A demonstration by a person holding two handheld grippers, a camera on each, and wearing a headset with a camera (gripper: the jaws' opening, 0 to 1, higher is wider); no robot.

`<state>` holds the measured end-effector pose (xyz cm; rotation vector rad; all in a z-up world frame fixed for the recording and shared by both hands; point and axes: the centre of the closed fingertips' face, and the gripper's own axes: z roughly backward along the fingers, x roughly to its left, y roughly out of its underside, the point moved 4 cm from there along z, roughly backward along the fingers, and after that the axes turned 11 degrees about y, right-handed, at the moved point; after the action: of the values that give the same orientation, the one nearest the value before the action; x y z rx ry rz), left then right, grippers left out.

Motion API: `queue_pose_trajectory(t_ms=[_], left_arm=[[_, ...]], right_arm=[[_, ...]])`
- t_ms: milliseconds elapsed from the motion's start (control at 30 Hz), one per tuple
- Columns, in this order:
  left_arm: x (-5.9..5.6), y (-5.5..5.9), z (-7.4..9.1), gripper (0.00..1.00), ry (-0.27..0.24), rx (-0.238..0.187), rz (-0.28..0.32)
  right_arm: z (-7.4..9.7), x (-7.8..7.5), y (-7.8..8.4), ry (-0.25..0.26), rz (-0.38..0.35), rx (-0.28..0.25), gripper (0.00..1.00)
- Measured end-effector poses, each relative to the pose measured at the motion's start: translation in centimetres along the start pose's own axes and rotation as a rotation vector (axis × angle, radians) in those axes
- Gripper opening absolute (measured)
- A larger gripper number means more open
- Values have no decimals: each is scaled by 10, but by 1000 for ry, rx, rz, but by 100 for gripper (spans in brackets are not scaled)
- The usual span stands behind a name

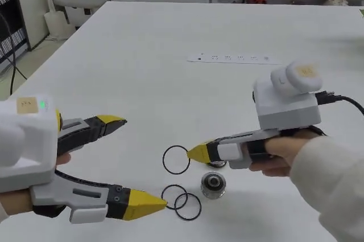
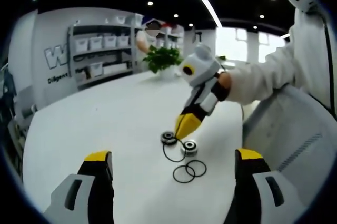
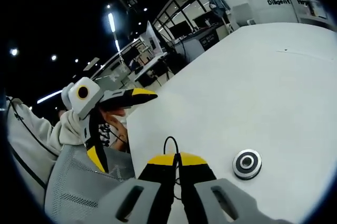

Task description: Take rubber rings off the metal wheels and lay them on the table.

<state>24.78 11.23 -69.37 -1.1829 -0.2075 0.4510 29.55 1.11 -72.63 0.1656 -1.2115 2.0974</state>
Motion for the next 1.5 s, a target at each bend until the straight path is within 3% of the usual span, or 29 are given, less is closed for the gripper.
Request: queue_pose_trajectory(t_ms=[567,800,1233,1500], left_arm=[[-9,10,-7,97,45,48,0],[-10,12,-8,97,53,62,-3],[-11,15,-9,95,62,78,-2],[-11,16,-9,95,66,85,-1]], right_arm=[[-18,10,34,-33,43,157,0],[-24,9,53,-19,50,247,0],[-25,5,56,13,42,266,0],[-25,2,57,32,84,263,0]])
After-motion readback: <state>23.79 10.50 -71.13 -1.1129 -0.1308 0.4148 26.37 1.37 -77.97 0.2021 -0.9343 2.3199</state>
